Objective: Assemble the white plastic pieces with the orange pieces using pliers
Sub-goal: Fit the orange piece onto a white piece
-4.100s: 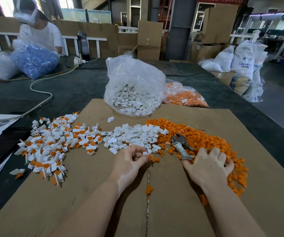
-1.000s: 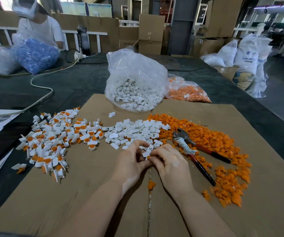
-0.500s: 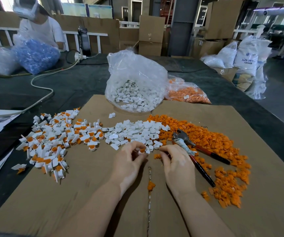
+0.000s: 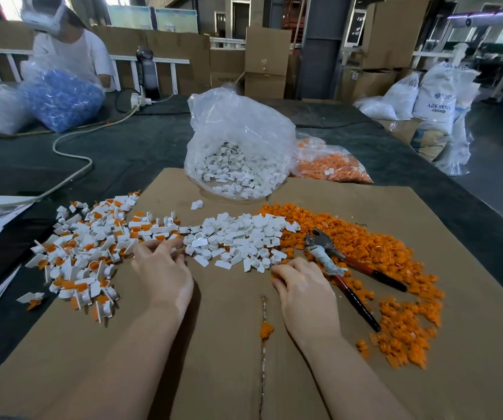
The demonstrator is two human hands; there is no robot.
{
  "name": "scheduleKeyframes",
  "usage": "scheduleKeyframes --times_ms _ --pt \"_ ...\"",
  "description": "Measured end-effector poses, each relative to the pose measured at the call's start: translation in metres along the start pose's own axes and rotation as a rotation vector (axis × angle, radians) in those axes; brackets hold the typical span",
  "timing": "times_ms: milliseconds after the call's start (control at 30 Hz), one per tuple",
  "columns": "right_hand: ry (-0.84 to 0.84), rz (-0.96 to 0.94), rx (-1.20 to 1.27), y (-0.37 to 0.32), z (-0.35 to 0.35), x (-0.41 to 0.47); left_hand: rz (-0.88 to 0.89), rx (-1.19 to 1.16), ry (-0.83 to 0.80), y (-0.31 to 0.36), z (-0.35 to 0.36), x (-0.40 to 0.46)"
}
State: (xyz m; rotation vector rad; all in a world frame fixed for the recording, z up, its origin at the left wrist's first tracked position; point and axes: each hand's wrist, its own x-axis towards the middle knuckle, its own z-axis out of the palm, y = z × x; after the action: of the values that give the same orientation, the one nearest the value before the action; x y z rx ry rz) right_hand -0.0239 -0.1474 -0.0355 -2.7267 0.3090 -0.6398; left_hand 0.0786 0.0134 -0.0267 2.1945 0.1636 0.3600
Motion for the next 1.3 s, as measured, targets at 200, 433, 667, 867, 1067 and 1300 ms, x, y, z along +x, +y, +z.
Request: scheduleKeyframes --times_ms 200,433,667,867,1067,1300 --pt "0.015 0.023 0.034 0.001 0.001 0.001 0.352 0.150 -0.013 0.002 0.007 -0.007" --pt "0.084 0.012 0.074 0.000 0.001 0.000 0.609 0.394 -0.209 0.002 0.022 -0.012" --pt "0.084 0.002 0.096 0.000 0.001 0.000 0.542 0.031 -0.323 0.018 0.018 -0.029" --pt "0.111 0.052 0.250 -0.002 -0.005 -0.002 0.274 -0.374 -0.561 0.038 0.023 -0.051" --pt "0.169 0.155 0.496 0.000 -0.010 -0.001 0.232 -0.314 -0.551 0.034 0.027 -0.050" --pt "0.142 0.194 0.674 0.002 -0.009 -0.001 0.056 -0.515 -0.655 0.032 0.026 -0.051"
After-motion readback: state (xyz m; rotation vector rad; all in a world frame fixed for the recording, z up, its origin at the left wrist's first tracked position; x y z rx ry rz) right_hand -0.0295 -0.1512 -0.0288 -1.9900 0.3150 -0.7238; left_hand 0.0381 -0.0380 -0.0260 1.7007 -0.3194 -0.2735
